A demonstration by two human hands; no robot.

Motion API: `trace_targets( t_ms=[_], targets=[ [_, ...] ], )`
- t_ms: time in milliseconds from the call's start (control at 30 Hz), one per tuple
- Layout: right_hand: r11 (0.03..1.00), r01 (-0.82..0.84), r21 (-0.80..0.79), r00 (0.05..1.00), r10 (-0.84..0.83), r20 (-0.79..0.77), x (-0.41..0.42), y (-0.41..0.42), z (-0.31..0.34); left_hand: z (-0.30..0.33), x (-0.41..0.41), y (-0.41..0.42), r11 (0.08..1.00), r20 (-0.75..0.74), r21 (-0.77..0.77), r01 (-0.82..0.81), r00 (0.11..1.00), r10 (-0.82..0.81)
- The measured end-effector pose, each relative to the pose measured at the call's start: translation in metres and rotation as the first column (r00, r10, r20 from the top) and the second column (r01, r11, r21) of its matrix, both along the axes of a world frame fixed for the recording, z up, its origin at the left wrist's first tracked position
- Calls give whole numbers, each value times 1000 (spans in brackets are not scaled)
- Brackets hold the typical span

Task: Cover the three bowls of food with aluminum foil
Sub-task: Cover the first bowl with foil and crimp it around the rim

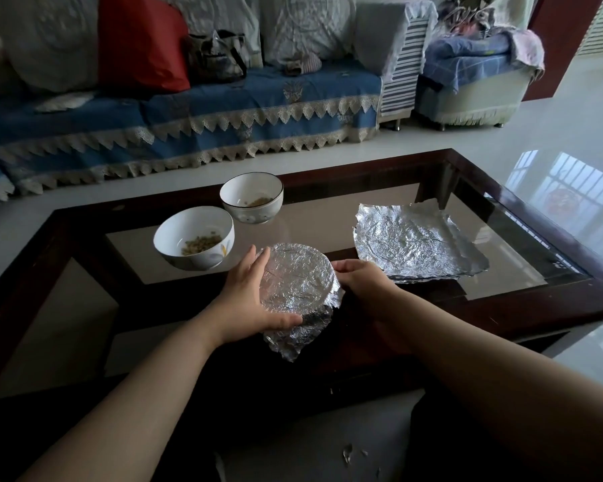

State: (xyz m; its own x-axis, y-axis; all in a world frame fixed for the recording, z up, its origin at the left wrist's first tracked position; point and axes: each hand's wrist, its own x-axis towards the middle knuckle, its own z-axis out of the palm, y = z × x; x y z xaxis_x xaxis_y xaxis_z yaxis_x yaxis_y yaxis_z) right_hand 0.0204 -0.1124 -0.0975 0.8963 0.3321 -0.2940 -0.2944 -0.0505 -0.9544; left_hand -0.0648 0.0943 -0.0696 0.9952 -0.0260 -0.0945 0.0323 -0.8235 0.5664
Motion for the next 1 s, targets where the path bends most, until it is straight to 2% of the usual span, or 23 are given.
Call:
trace_targets(
  t_ms=[100,167,267,400,500,533,600,633,700,767,833,1000],
  targets=[
    [985,-41,169,992,61,-113,-4,0,5,-3,-2,-1,1000,59,-7,-5,998,5],
    [978,-34,205,988,64,-140,-4,2,5,-3,-3,-1,1000,83,2,-2,997,2],
    [987,1,159,989,22,-144,-2,4,2,-4,-3,-2,1000,101,-3,-1,995,2],
    [999,44,11,996,-43,-82,0,0,7,-3,-3,-3,1000,103,-1,-12,995,12],
    [989,137,47,989,-134,-56,-1,-6,19,-1,-6,-11,999,100,-11,-35,994,36],
    [992,121,23,993,-120,-16,-3,-9,22,0,-6,-16,999,105,-15,-50,993,52],
    [984,84,-158,987,-61,147,-7,-11,23,-2,-5,-26,996,135,-8,-93,986,93],
    [965,107,-237,972,-51,231,-9,-11,22,-3,-4,-31,994,152,-5,-113,982,113],
    [942,184,-282,941,-87,326,-10,-11,16,-6,-2,-35,990,165,-1,-140,976,139],
    [951,205,-233,939,-124,321,-14,-11,12,-7,-1,-36,989,160,0,-147,976,145],
    [971,204,-125,954,-169,246,-18,-11,10,-7,-1,-36,990,158,-2,-142,977,140],
    [968,243,-64,961,-231,151,-25,-12,8,-8,0,-35,990,143,-9,-142,980,142]
  ],
)
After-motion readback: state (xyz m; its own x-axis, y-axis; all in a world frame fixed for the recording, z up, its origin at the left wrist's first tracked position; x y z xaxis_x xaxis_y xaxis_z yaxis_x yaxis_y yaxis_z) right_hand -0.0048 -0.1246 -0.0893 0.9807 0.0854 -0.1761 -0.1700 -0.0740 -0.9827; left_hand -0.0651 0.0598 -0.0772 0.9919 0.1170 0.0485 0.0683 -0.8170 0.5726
